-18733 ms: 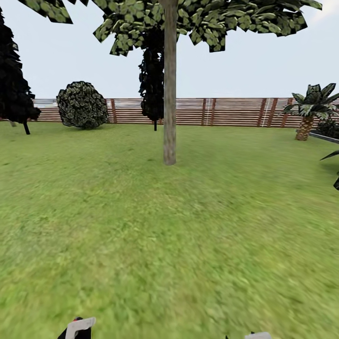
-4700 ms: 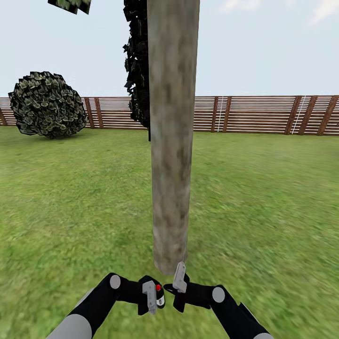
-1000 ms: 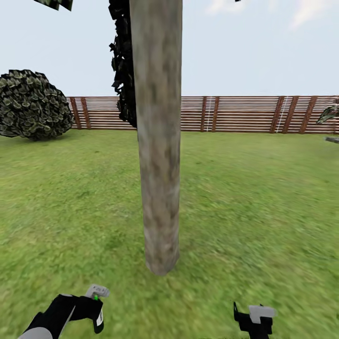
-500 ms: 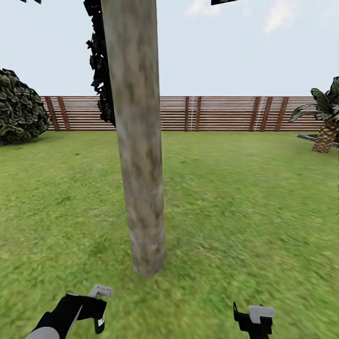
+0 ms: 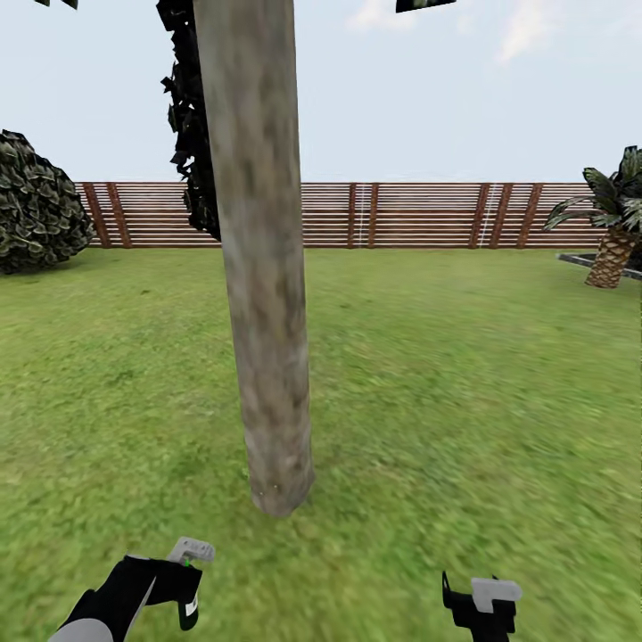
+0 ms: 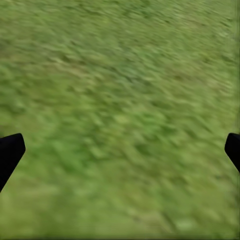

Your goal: In the garden, pick up the pesticide atomizer on the floor and spray pesticide onto both trees until each tree trunk is fully covered.

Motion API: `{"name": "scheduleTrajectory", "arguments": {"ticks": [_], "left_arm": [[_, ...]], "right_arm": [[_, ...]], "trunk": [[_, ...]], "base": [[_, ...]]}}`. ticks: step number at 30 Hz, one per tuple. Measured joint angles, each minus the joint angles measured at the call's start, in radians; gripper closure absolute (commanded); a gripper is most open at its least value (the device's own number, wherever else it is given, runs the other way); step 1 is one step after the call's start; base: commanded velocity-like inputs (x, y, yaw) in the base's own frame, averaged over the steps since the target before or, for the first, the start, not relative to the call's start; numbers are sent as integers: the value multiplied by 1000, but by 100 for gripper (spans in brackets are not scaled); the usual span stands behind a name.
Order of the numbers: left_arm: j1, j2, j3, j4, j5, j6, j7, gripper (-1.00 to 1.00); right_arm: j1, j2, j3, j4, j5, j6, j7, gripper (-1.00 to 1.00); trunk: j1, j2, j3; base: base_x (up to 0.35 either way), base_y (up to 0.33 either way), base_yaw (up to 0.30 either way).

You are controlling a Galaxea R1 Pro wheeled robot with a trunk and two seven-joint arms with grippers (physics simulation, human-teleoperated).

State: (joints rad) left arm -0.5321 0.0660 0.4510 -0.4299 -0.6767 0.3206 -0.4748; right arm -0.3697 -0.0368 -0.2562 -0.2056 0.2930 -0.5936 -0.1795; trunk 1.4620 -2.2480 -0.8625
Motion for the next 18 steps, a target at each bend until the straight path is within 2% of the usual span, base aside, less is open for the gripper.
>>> {"name": "scheduleTrajectory", "arguments": {"ticks": [2, 4, 5, 7, 11, 14, 15, 16, 18], "left_arm": [[-4, -1, 4, -2, 1, 4, 14, 100], [-11, -10, 6, -2, 4, 52, 53, 100], [-13, -19, 5, -4, 6, 78, 70, 100], [-31, -55, 4, -7, 13, 134, 115, 100], [-85, -88, 6, -4, 19, 157, 140, 100], [-97, -117, 6, -3, 14, 159, 144, 100], [-98, -120, 5, -4, 12, 159, 144, 100], [-103, -111, 9, -9, 9, 159, 144, 100], [-109, -76, 12, -10, 6, 157, 144, 100]], "right_arm": [[0, 0, 0, 0, 0, 0, 0, -100], [0, 0, 0, 0, 0, 0, 0, -100], [0, 0, 0, 0, 0, 0, 0, -100], [0, 0, 0, -1, 0, 0, 0, -100], [0, 0, 0, -1, 3, 0, 0, -100], [0, 0, 0, -2, 5, 0, 1, -100], [0, 0, 1, -2, 5, 0, 1, -100], [0, 0, 1, -2, 6, -1, 1, -100], [0, 0, 2, -2, 6, -1, 2, -100]], "trunk": [[0, 0, 0], [0, 0, 0], [0, 0, 0], [0, 0, 0], [0, 0, 0], [0, 0, 0], [0, 0, 0], [0, 0, 0], [0, 0, 0]], "base": [[-2, 0, -221], [0, 0, -255], [0, 0, -264], [0, 0, -189], [0, 0, -48], [0, 0, -5], [0, 0, 0], [0, 0, 0], [0, 0, 0]]}}
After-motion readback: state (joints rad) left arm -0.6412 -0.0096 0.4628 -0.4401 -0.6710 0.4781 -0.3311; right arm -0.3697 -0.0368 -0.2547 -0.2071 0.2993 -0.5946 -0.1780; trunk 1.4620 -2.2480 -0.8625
